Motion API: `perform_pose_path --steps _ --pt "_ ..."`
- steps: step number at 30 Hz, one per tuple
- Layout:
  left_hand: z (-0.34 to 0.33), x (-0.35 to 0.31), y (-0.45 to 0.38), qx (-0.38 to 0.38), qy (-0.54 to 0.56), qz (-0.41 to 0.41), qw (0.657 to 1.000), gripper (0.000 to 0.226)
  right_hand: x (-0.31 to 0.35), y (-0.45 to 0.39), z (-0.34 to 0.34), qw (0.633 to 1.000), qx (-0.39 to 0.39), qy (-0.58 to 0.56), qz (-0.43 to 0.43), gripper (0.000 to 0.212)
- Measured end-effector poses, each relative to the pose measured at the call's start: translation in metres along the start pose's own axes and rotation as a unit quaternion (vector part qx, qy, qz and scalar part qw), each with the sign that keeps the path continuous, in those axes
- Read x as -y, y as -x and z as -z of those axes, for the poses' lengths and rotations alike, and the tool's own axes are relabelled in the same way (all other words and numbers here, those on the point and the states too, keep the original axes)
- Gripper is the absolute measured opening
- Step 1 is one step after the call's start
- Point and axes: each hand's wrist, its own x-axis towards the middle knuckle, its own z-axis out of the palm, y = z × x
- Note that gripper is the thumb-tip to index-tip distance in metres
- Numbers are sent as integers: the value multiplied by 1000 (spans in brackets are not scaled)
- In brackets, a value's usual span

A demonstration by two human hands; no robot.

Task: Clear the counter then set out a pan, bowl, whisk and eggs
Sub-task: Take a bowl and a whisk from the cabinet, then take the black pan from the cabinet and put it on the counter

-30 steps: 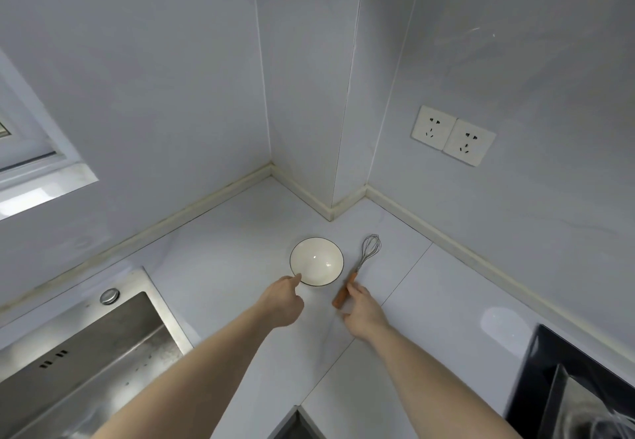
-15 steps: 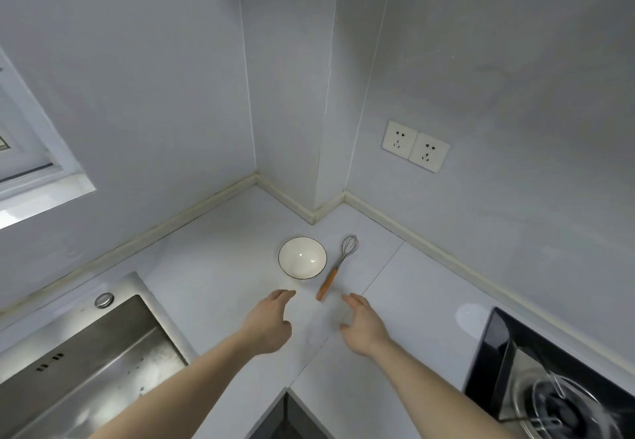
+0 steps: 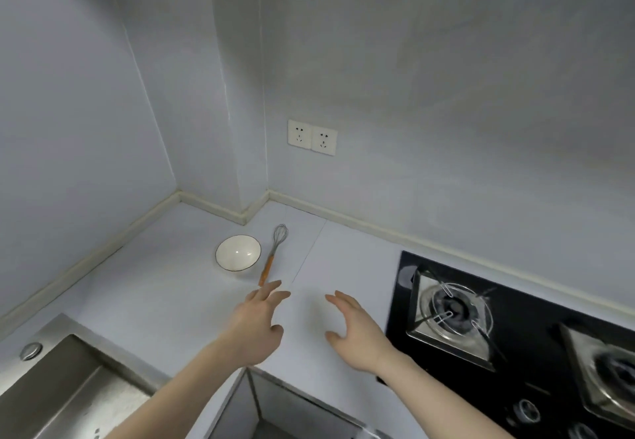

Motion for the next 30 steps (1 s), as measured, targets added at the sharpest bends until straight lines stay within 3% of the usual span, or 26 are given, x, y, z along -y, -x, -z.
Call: perform_pose_path --steps 6,11,20,30 --pt "11 -84 17 -30 18 -103 994 65 -17 95 56 995 -98 -9 -4 68" --pt "-13 -191 54 -43 14 -209 977 64 -53 222 95 980 -195 -38 -20 63" --pt "-102 -408 181 -5 29 -407 913 60 -154 506 134 931 -344 -36 -116 60" --pt "-129 -632 252 -31 -4 -562 826 59 -220 690 242 865 -473 35 -164 59"
